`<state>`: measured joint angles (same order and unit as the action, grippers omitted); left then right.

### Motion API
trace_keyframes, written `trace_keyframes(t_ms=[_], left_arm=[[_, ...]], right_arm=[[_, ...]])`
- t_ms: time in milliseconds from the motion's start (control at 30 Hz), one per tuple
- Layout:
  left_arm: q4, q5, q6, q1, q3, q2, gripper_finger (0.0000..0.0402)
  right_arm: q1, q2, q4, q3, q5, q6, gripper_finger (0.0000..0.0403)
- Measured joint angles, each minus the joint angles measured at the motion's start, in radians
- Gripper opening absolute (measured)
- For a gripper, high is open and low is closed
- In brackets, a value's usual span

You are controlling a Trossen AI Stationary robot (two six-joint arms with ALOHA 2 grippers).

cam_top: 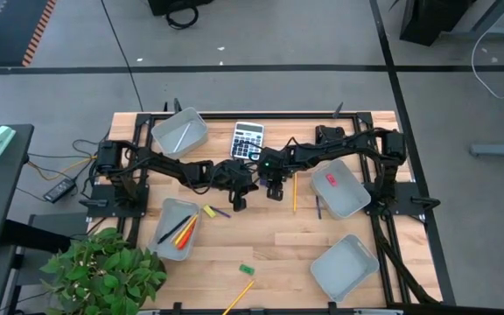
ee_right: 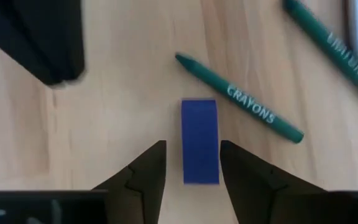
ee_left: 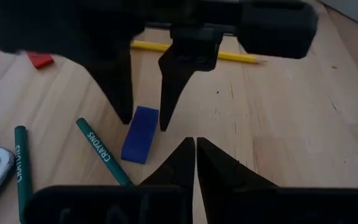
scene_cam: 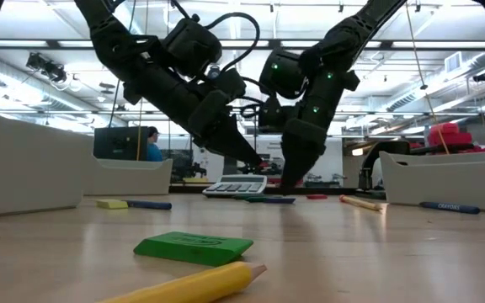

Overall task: Sort crayons/erasers/pens/pencils in bins
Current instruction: Put the blue eraser into the top left gray bin

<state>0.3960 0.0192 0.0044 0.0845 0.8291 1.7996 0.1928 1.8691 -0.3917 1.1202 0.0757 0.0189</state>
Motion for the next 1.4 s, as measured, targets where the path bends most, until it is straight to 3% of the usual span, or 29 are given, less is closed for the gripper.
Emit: trace_keyframes(t_ms=[667, 867, 1233, 1400], left_arm=[[0.001, 0.000, 0.007, 0.000, 0.000, 0.000, 0.0023], [-0.003, 0.000, 0.008, 0.000, 0.000, 0.000, 0.0017], [-0.021, 0.000, 0.007, 0.000, 0.000, 0.000, 0.0018], [-0.028, 0.000, 0.007, 0.000, 0.000, 0.000, 0.0015]], right_arm=[[0.003, 0.035, 0.006, 0.002, -0.015, -0.008, 0.0097], [0.003, -0.068, -0.060, -0.001, -0.013, -0.007, 0.0096], [0.007, -0.323, -0.491, -0.002, -0.043, 0.112, 0.0096], [0.007, -0.451, -0.579, -0.002, -0.068, 0.174, 0.0095]])
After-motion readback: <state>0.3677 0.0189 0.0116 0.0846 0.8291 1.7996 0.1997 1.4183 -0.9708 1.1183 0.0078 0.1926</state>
